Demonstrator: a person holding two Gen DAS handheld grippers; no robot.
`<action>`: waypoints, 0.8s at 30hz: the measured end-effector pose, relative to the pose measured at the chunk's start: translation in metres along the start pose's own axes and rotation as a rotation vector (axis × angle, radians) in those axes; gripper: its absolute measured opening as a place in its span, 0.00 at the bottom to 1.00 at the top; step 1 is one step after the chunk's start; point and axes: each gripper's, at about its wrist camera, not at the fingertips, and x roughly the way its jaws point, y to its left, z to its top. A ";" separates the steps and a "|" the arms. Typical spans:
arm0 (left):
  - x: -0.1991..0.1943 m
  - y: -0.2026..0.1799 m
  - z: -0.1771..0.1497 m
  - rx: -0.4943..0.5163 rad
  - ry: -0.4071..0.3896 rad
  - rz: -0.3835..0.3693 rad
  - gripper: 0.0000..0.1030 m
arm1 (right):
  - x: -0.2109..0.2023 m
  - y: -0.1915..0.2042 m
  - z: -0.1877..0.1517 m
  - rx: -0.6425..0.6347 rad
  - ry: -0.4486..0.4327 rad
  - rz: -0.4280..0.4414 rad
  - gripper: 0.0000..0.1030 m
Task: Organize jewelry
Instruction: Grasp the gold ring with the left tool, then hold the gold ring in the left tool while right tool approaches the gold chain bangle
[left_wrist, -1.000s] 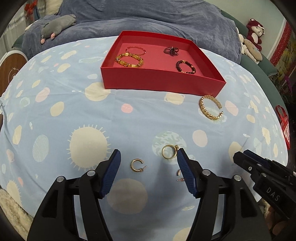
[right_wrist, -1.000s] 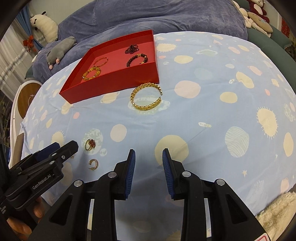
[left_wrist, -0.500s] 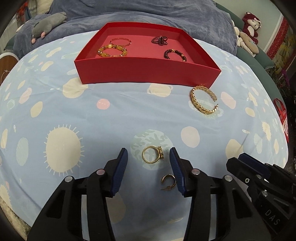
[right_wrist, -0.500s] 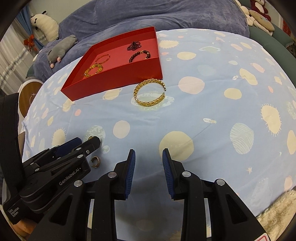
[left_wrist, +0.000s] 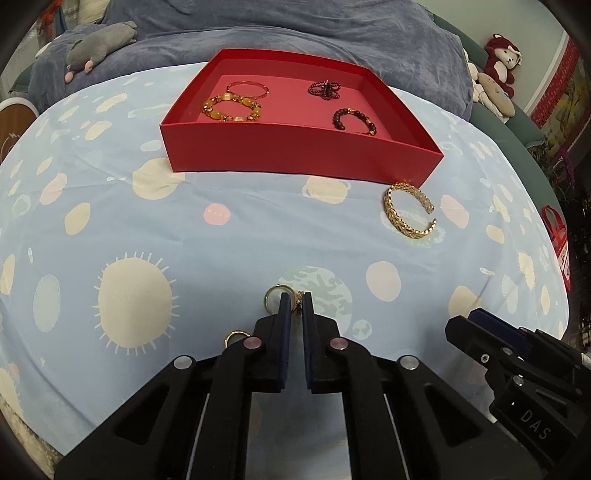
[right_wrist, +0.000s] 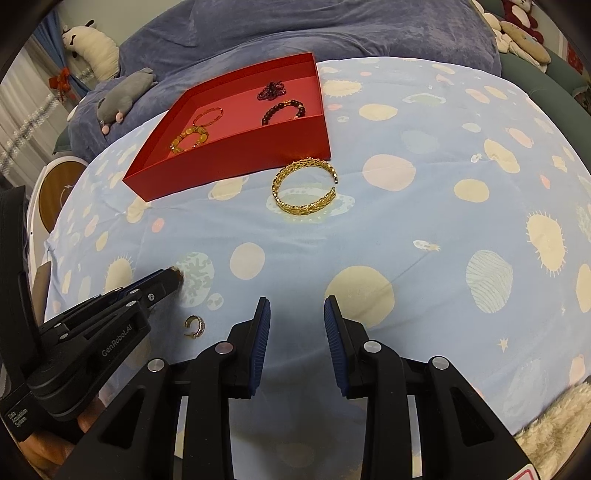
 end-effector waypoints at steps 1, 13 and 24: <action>-0.001 0.002 0.001 -0.002 -0.003 0.004 0.04 | 0.000 0.000 0.003 -0.004 -0.003 -0.003 0.29; -0.008 0.034 -0.003 -0.069 -0.005 0.016 0.04 | -0.001 -0.002 0.020 0.010 -0.025 0.000 0.29; -0.018 0.047 -0.007 -0.102 -0.020 0.028 0.25 | 0.002 0.001 0.012 0.003 -0.012 0.005 0.29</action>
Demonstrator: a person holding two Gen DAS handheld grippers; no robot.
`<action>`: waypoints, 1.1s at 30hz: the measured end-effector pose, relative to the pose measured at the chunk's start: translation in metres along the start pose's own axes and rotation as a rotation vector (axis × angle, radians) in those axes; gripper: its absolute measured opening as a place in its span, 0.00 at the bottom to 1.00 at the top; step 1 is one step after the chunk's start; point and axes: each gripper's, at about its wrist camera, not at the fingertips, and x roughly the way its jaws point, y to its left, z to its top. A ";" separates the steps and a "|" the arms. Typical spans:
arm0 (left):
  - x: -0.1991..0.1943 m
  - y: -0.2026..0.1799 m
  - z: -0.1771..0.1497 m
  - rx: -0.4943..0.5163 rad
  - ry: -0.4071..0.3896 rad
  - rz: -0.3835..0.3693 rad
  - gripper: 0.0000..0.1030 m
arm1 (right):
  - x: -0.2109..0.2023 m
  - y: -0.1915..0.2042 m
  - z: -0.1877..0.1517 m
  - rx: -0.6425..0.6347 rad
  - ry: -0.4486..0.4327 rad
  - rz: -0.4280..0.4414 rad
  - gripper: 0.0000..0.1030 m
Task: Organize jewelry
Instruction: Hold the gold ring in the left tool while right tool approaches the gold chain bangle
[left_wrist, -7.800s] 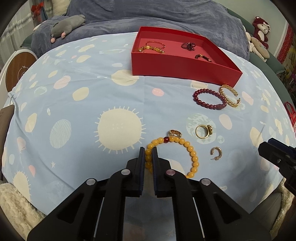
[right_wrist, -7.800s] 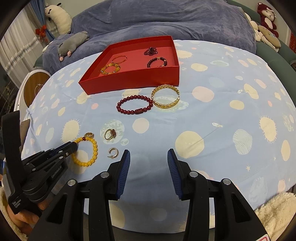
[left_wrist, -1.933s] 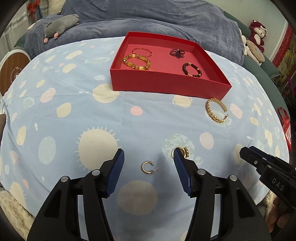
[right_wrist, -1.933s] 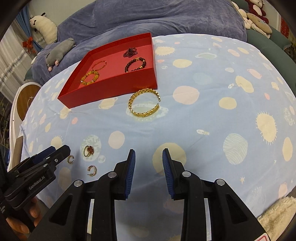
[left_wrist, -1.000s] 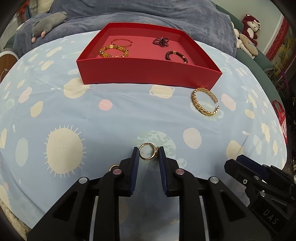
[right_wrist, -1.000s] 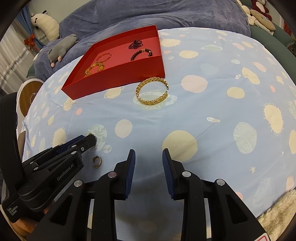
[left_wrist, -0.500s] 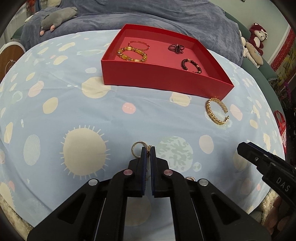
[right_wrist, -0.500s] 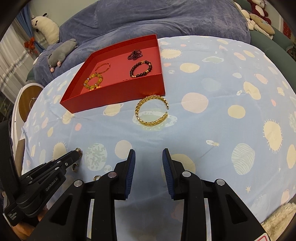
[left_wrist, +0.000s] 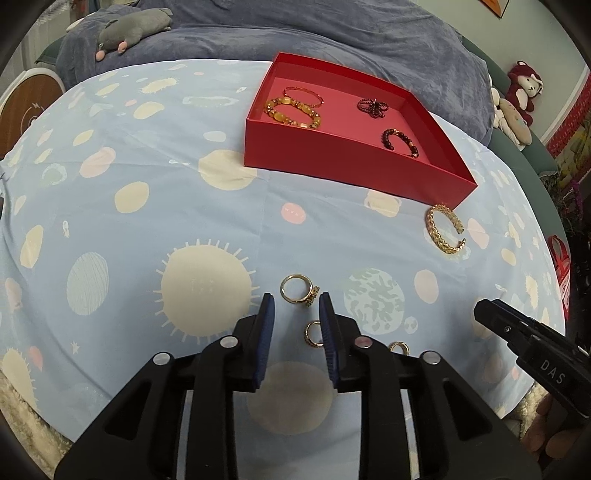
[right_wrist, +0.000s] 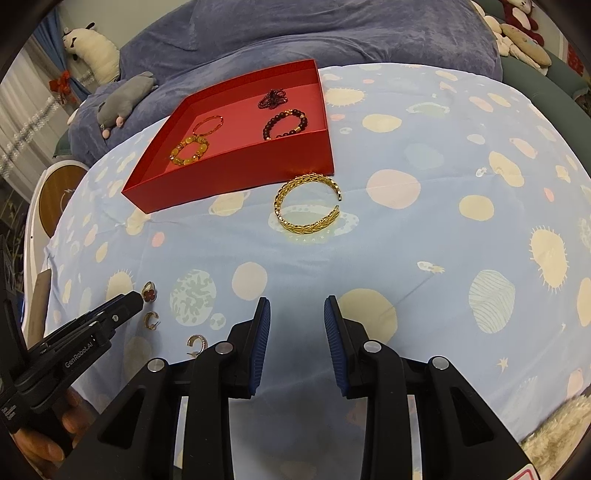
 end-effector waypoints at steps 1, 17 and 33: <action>0.001 0.000 0.000 0.000 0.001 0.001 0.25 | 0.000 0.000 0.000 -0.001 -0.001 0.000 0.29; 0.018 -0.011 0.005 0.025 0.003 0.023 0.23 | 0.004 0.005 0.006 -0.018 0.000 0.004 0.29; 0.014 -0.005 0.010 0.001 -0.008 0.004 0.22 | 0.032 0.022 0.053 -0.081 -0.022 0.002 0.29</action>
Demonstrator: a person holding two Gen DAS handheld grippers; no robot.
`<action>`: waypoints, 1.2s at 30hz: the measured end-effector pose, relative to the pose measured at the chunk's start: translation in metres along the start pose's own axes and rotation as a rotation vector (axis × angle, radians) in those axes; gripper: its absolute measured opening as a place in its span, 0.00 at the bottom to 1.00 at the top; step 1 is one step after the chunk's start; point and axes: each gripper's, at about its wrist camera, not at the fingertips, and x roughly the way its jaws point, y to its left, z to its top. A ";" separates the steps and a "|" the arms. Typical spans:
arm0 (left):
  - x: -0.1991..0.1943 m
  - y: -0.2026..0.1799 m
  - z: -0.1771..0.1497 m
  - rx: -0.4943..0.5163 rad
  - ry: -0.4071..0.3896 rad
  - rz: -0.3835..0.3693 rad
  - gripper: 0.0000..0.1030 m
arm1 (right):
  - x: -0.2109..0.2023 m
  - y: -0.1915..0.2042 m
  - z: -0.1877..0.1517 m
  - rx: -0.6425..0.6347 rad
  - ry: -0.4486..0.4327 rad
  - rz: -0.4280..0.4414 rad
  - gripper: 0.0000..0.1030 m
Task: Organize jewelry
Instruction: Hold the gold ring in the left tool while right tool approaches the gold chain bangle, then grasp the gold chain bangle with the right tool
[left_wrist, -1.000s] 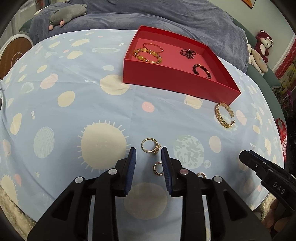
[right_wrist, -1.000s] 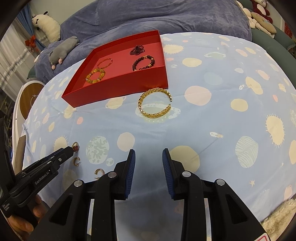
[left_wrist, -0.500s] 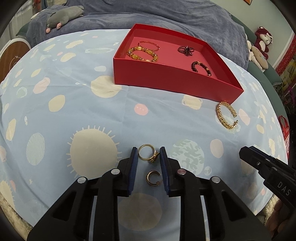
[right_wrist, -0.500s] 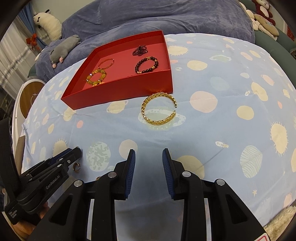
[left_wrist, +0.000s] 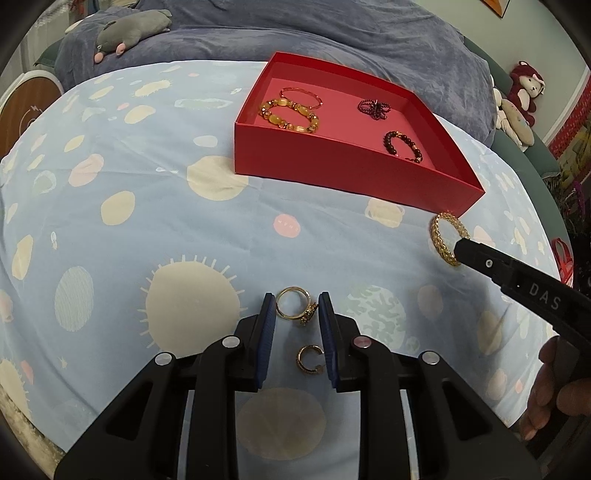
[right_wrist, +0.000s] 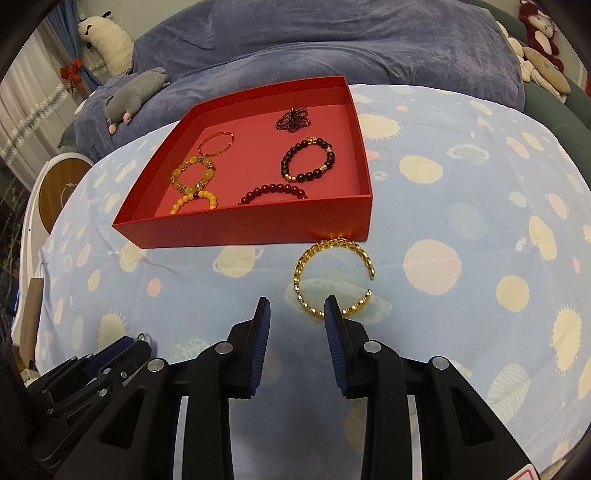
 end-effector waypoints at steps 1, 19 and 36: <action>0.000 0.001 0.001 -0.001 0.001 0.000 0.22 | 0.004 0.001 0.003 -0.003 0.003 0.001 0.29; 0.003 0.008 0.005 -0.027 0.007 -0.007 0.15 | 0.021 0.000 0.001 0.003 0.035 -0.010 0.03; -0.010 0.016 -0.008 -0.043 0.015 -0.004 0.07 | -0.028 -0.003 -0.035 0.062 0.007 0.045 0.03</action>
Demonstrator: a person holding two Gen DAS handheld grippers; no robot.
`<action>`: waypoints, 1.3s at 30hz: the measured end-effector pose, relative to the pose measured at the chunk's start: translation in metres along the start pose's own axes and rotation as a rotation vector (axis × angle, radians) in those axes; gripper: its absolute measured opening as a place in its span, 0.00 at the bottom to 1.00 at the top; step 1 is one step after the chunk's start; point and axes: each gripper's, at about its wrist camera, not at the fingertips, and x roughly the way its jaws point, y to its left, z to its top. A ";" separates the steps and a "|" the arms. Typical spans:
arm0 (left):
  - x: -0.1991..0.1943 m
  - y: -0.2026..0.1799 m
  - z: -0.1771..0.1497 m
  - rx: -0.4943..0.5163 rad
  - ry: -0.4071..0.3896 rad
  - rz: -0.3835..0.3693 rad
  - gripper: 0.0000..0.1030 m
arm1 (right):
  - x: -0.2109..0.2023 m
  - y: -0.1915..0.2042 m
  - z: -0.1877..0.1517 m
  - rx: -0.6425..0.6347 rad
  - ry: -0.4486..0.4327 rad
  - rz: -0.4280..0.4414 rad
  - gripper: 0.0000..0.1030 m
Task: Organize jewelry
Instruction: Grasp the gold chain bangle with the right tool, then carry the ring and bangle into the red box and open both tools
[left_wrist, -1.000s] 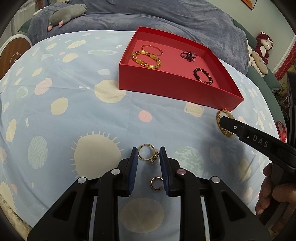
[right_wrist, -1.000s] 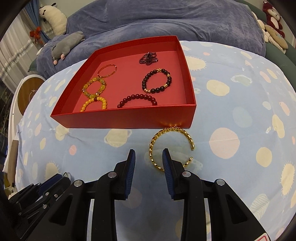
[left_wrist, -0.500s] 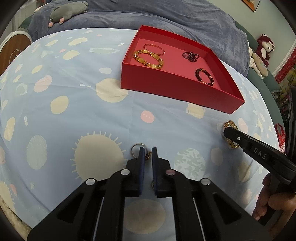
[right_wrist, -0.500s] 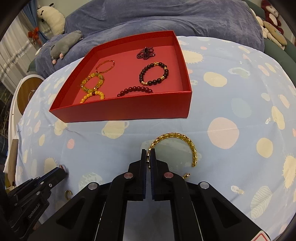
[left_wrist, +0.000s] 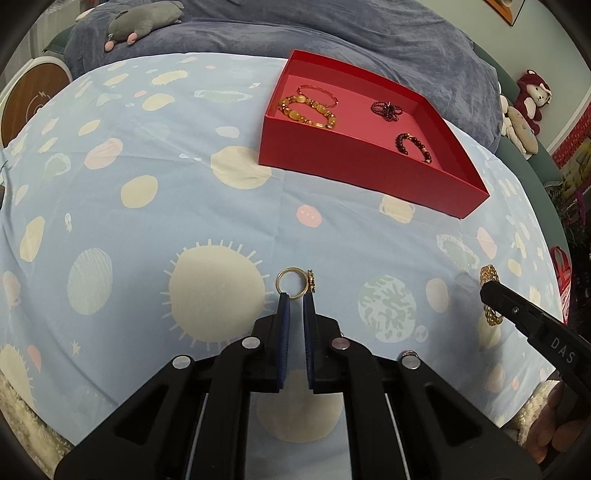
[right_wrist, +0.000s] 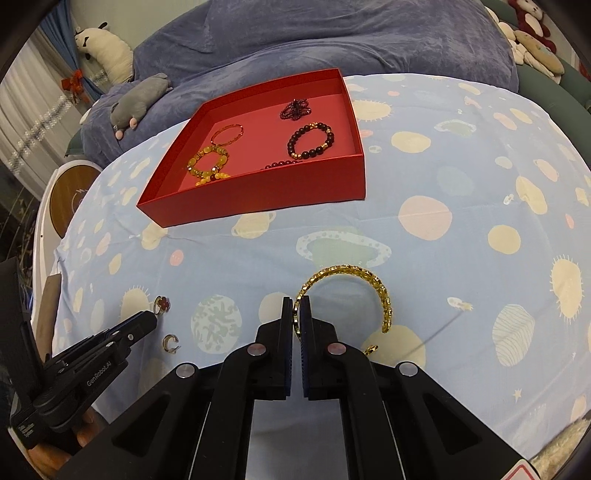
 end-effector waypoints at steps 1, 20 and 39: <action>-0.001 0.000 0.000 -0.001 -0.001 -0.005 0.07 | 0.000 -0.001 -0.001 0.005 0.001 0.001 0.03; 0.018 -0.013 0.012 0.050 -0.018 0.043 0.20 | 0.002 -0.004 0.002 0.026 0.007 0.010 0.03; -0.020 -0.028 0.029 0.043 -0.071 -0.048 0.20 | -0.021 0.009 0.017 -0.003 -0.053 0.049 0.03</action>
